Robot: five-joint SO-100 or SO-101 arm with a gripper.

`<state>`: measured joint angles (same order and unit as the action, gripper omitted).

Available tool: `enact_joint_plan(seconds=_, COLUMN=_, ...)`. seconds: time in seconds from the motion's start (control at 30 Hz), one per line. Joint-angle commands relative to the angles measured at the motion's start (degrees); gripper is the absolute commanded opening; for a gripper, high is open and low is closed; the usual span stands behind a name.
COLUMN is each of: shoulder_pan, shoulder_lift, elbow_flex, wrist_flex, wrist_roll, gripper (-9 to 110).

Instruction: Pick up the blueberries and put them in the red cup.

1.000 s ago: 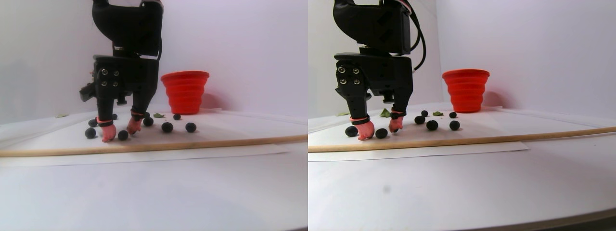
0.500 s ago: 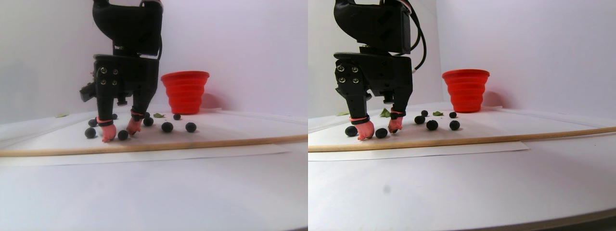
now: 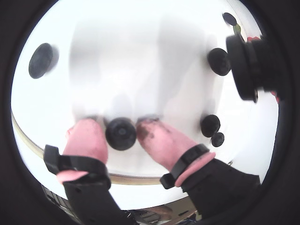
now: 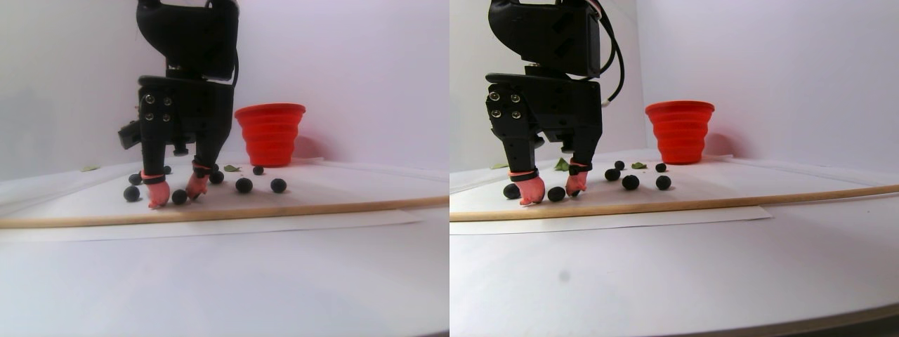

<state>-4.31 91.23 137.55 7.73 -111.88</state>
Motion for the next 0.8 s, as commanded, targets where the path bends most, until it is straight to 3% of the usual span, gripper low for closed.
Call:
enact_joint_plan(seconds=0.0, shoulder_pan=-1.1, shoulder_lift=1.8, elbow_flex=-1.8, wrist_flex=-1.1, wrist_roll=0.4, gripper=15)
enact_joint_plan(seconds=0.77, shoulder_pan=-1.3, shoulder_lift=6.0, elbow_flex=-0.7, wrist_flex=-0.5, wrist_roll=1.6, gripper=10)
